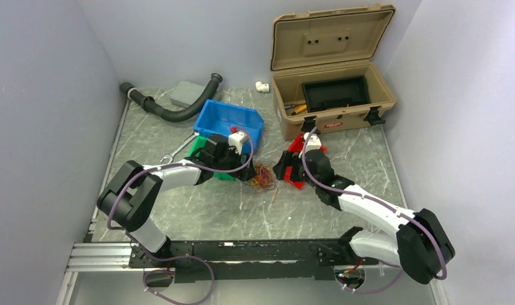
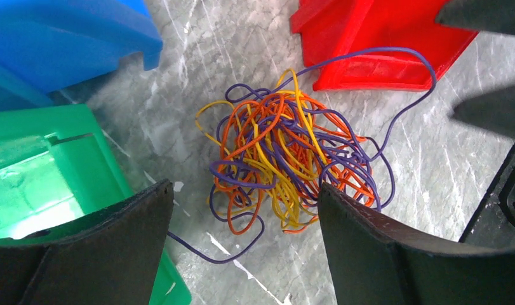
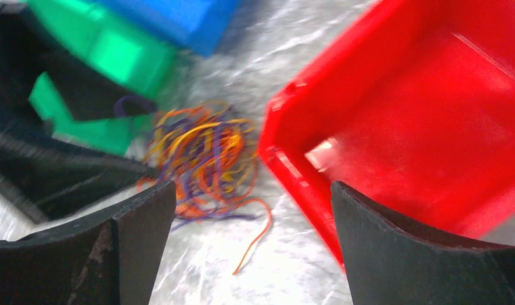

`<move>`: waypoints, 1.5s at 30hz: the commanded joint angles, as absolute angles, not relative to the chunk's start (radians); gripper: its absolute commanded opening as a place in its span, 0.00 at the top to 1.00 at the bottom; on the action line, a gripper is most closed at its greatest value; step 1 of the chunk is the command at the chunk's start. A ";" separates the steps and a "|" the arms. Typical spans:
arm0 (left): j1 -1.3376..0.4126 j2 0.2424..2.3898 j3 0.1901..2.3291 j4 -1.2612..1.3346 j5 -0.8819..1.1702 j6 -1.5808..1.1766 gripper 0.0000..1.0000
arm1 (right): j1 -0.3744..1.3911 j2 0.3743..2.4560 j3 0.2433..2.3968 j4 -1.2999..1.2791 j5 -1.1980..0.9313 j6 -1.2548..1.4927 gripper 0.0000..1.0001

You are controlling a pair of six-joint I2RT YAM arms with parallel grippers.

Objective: Untangle the cables

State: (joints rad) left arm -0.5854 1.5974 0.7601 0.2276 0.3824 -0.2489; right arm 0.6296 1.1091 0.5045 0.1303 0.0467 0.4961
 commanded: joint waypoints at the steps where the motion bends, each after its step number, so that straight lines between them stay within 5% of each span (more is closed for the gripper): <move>1: -0.601 1.621 0.814 0.179 0.423 -0.229 0.13 | 0.571 1.171 0.604 -0.019 0.243 0.670 0.02; 4: -0.605 1.633 0.825 0.173 0.443 -0.236 0.17 | 0.455 1.244 0.635 -0.092 0.199 0.740 0.00; 7: -0.605 1.647 0.848 0.147 0.480 -0.230 0.39 | 0.332 1.279 0.635 -0.132 0.160 0.784 0.00; 12: -0.605 1.641 0.848 0.140 0.485 -0.226 0.61 | 0.268 1.233 0.651 -0.195 0.263 0.718 0.00; 15: -0.605 1.634 0.847 0.142 0.492 -0.230 0.97 | 0.267 1.208 0.679 -0.230 0.301 0.663 0.00; 16: -0.605 1.635 0.851 0.132 0.489 -0.230 1.00 | 0.267 1.197 0.689 -0.236 0.289 0.630 0.00; 25: -0.606 1.541 0.769 0.261 0.538 -0.247 1.00 | 0.395 0.970 0.640 -0.121 -0.033 0.381 0.07; 29: -0.606 1.481 0.696 0.391 0.610 -0.266 1.00 | 0.507 1.013 0.631 -0.014 -0.265 0.298 0.14; 39: -0.604 1.396 0.624 0.492 0.668 -0.267 1.00 | 0.664 1.197 0.641 0.148 -0.448 0.173 0.22; 45: -0.606 1.370 0.607 0.506 0.661 -0.272 1.00 | 0.679 1.200 0.638 0.116 -0.292 0.201 0.86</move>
State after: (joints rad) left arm -0.6003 1.4200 0.6197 0.4248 0.6319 -0.2600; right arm 0.6769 1.2304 0.6361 0.0677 -0.3824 0.1959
